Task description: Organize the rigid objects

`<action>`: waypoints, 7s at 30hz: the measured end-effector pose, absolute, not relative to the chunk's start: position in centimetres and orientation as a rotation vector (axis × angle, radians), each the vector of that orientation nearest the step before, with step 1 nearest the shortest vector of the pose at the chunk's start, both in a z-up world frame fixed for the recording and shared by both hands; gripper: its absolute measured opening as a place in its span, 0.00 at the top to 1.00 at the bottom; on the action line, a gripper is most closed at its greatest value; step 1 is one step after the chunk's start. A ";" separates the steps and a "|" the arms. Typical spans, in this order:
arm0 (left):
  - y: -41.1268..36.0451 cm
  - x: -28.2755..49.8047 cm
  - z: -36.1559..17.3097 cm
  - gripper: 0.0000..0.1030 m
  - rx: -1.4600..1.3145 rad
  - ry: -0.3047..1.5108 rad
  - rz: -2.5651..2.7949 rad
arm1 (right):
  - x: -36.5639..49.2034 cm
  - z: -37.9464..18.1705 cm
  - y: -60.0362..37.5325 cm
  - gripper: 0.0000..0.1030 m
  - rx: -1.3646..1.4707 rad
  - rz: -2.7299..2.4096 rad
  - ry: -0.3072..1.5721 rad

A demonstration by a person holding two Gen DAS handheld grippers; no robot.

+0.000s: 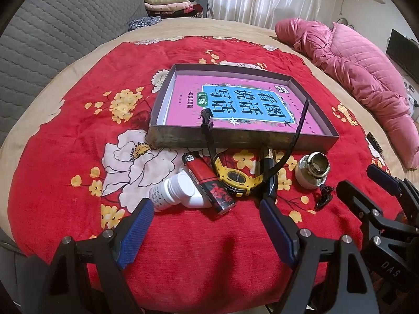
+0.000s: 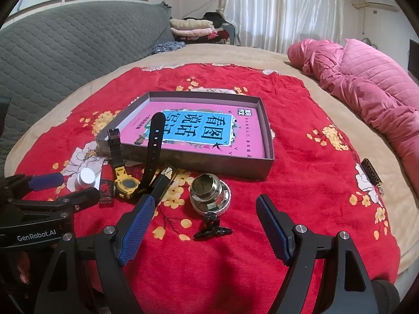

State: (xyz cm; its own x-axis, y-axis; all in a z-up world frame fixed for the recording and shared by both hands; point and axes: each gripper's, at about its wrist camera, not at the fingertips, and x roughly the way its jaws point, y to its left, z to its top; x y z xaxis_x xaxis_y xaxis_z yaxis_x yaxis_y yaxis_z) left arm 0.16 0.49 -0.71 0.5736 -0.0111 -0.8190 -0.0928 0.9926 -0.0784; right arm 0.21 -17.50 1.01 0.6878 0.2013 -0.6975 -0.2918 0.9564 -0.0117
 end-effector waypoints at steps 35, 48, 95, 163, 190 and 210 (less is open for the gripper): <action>0.7 0.2 -0.7 0.20 -0.124 0.968 0.046 | 0.4 1.0 -17.8 0.22 -0.120 0.258 0.766; 1.9 -0.1 -0.9 0.20 -0.118 0.973 0.061 | 0.4 0.9 -17.9 0.22 -0.118 0.256 0.767; 8.4 5.5 -5.3 0.43 -0.092 1.046 -0.100 | 3.8 -2.6 -17.4 0.22 -0.212 0.250 0.820; 8.9 4.9 -2.1 0.74 -0.318 0.906 -0.092 | 5.6 -0.2 -20.2 0.63 0.010 0.345 0.703; 7.1 12.6 -1.1 0.74 -0.211 0.850 -0.040 | 7.6 1.3 -21.0 0.63 -0.001 0.340 0.606; 6.1 15.5 -4.2 0.74 -0.185 0.911 -0.042 | 11.1 -0.4 -20.5 0.63 -0.012 0.334 0.642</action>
State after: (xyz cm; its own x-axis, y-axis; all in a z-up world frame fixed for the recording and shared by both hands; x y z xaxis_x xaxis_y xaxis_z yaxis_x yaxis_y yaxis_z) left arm 15.47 6.06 -4.16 0.6134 -0.1147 -0.7814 -0.0421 0.9833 -0.1773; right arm 11.09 -20.50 -0.40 0.7494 0.3018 -0.5894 -0.3091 0.9466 0.0918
